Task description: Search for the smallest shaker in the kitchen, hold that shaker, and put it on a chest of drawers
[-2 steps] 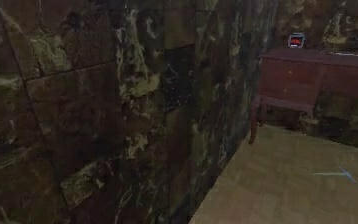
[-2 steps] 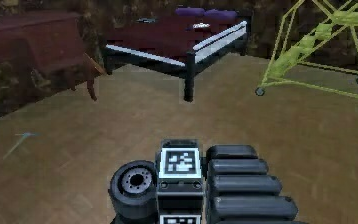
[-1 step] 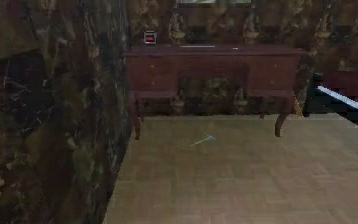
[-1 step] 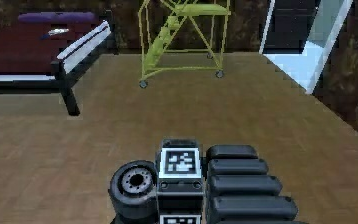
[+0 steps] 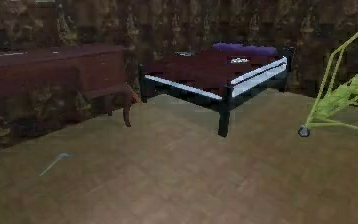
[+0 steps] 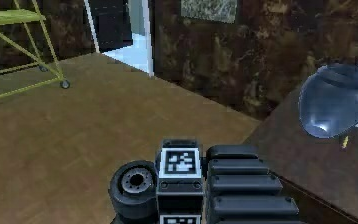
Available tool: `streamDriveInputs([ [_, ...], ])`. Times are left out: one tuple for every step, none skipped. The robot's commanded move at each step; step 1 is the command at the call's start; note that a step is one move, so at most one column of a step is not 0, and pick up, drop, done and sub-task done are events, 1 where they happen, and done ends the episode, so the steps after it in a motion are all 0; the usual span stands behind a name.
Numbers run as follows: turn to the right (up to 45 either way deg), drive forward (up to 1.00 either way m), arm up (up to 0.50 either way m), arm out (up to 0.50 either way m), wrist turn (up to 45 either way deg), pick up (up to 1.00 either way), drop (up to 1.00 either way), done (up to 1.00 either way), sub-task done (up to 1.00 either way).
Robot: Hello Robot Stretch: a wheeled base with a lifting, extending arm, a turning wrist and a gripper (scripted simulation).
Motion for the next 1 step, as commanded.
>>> streamDriveInputs([
  [45.0, 0.00, 0.00, 0.00, 0.0, 0.00, 0.00, 0.00, 0.00],
])
